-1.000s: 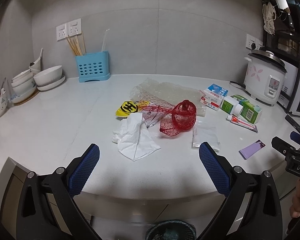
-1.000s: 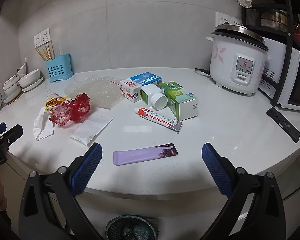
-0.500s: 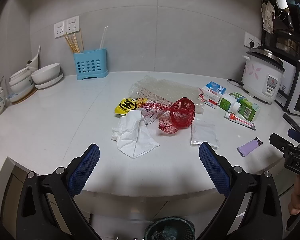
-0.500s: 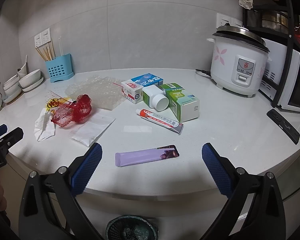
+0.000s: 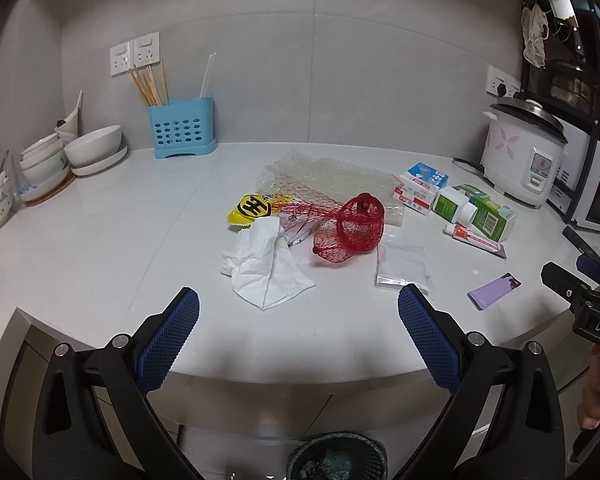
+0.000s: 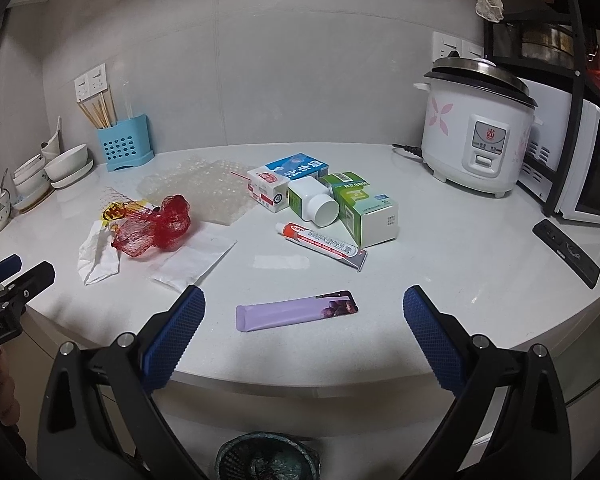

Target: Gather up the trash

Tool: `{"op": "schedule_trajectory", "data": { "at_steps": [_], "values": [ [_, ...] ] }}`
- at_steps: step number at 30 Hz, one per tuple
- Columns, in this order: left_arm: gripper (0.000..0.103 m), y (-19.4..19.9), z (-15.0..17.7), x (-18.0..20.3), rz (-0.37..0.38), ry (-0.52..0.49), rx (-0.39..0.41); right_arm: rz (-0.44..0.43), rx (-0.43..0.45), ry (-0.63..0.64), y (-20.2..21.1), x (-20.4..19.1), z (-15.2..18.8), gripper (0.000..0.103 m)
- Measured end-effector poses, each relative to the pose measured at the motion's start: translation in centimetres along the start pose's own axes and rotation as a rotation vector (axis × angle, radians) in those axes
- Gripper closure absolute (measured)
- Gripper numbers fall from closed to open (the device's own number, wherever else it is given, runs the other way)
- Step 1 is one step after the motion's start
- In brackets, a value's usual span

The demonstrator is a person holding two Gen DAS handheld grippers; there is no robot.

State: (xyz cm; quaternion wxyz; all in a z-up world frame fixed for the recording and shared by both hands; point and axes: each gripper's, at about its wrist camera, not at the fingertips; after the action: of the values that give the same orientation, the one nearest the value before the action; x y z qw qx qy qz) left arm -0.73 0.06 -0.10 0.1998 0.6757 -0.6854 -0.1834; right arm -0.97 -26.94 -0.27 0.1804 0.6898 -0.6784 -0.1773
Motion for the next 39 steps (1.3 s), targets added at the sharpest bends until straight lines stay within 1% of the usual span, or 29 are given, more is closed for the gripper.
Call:
{"op": "schedule_trajectory", "data": {
  "at_steps": [13, 23, 28, 29, 31, 36, 39],
  "values": [
    [0.006, -0.1, -0.3, 0.4, -0.004, -0.005, -0.003, -0.003, 0.013, 0.008, 0.2, 0.0, -0.3, 0.008],
    [0.006, -2.1, -0.8, 0.2, 0.002, -0.003, -0.023, 0.01, -0.006, 0.019, -1.7, 0.0, -1.1, 0.008],
    [0.006, -3.5, -2.1, -0.6, -0.014, 0.0, -0.04, 0.018, -0.019, 0.054, -3.2, 0.2, -2.4, 0.007],
    [0.006, -3.9, -2.5, -0.9, -0.02, 0.003, -0.046, 0.011, -0.03, 0.065, -3.8, 0.4, -3.0, 0.008],
    [0.006, -4.8, -3.4, -1.5, -0.032, 0.004, -0.065, -0.013, -0.079, 0.083, -5.3, 0.7, -4.1, 0.008],
    [0.006, -7.9, -5.2, -3.1, -0.042, 0.027, -0.154, -0.019, -0.186, 0.099, -10.0, 1.9, -6.4, 0.008],
    [0.006, -9.8, -5.7, -3.8, -0.032, 0.045, -0.204, -0.043, -0.246, 0.123, -12.7, 2.1, -6.6, 0.013]
  ]
}}
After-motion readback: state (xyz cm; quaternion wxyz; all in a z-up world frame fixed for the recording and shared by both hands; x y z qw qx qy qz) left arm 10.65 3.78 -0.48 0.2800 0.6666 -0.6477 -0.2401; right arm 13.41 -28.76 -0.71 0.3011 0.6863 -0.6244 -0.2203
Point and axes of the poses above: each gripper's, at about its wrist camera, not at the fingertips, and y roughly against the way its jaws point, x to its right, z to its underside, and after that the axes turned 3 degrees about x, right-handed
